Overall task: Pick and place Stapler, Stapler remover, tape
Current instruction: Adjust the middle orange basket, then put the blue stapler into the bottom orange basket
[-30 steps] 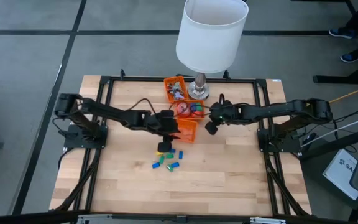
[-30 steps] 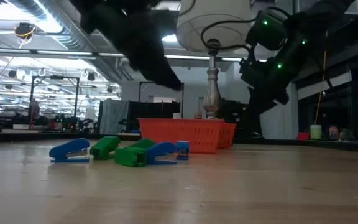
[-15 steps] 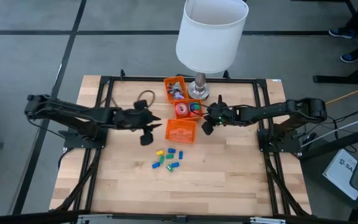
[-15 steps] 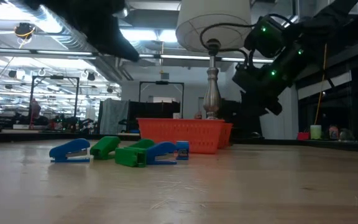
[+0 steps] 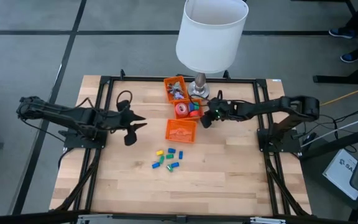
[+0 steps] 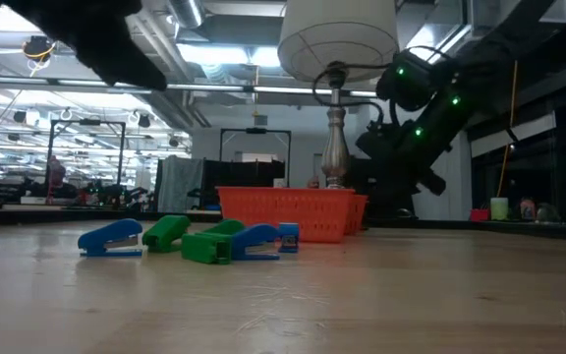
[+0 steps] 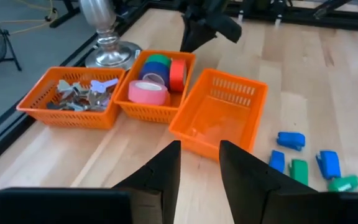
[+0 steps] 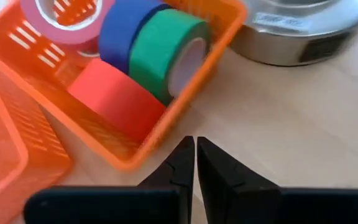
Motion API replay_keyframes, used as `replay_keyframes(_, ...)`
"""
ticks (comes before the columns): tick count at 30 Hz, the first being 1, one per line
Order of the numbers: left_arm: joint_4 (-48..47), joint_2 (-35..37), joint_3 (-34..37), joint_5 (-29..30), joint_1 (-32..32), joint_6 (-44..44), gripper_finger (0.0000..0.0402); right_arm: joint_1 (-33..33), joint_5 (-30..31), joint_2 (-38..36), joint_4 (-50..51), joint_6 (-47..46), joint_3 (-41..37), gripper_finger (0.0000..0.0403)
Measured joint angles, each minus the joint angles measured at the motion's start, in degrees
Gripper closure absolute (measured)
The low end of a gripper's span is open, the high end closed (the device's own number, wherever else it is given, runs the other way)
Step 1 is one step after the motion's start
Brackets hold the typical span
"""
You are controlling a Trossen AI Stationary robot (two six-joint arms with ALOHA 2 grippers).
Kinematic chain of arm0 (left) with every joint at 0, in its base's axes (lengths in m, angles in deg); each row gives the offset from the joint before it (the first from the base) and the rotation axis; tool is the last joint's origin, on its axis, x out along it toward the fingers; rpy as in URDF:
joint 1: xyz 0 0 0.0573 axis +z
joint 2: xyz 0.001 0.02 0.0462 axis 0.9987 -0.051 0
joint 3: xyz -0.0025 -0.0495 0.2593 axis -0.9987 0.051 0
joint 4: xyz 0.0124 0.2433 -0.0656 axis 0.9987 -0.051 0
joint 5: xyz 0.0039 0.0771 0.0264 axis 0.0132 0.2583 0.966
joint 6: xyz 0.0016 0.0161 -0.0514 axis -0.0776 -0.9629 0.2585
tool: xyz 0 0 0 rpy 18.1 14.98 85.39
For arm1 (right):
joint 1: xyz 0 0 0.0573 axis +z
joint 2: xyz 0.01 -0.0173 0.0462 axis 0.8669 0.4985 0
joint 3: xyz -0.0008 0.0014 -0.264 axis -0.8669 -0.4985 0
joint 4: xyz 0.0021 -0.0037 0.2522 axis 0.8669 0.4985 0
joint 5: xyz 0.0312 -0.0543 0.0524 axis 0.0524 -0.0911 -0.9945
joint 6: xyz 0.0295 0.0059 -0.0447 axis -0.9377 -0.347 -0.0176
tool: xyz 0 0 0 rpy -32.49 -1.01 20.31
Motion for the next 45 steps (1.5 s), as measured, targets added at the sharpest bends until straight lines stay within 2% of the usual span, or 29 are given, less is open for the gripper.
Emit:
replay_keyframes(4,0.13,3.31,2.41,-0.33,-1.2,-0.37,0.0291,-0.61,-3.4,3.18,-4.71,-0.78,0.03,0.0381)
replay_keyframes(7,-0.38,3.77,2.67,-0.23,-1.3,2.99,0.0291,-0.58,-5.66,4.68,-7.76,-0.8,0.02,0.0381)
replay_keyframes(11,-0.29,3.68,2.74,-0.47,-1.3,5.4,0.0294,-0.58,-6.18,5.08,-9.87,-0.83,0.07,0.0381)
replay_keyframes(20,-2.54,3.63,2.74,-0.56,-1.3,5.45,0.0291,-0.58,-6.89,5.1,-9.96,3.56,5.63,0.0381)
replay_keyframes(24,-3.47,3.85,2.74,-1.09,-1.3,5.01,0.0291,-0.58,-7.06,5.08,-4.47,5.21,8.63,0.0381)
replay_keyframes(26,-3.15,4.49,2.79,-3.24,-1.3,3.38,0.0293,-0.58,-7.06,5.08,-0.96,5.36,10.02,0.0381)
replay_keyframes(32,10.71,9.99,11.27,-8.19,-1.32,-3.24,0.0293,0.22,-7.06,5.08,3.71,5.47,12.8,0.0381)
replay_keyframes(39,26.17,17.95,24.58,-7.37,-1.3,-4.68,0.0293,2.36,-9.33,5.08,3.1,5.45,13.38,0.0381)
replay_keyframes(45,33.38,24.15,30.63,-7.61,-1.04,-8.01,0.0293,5.54,-10.7,5.08,-1.44,5.26,13.38,0.0381)
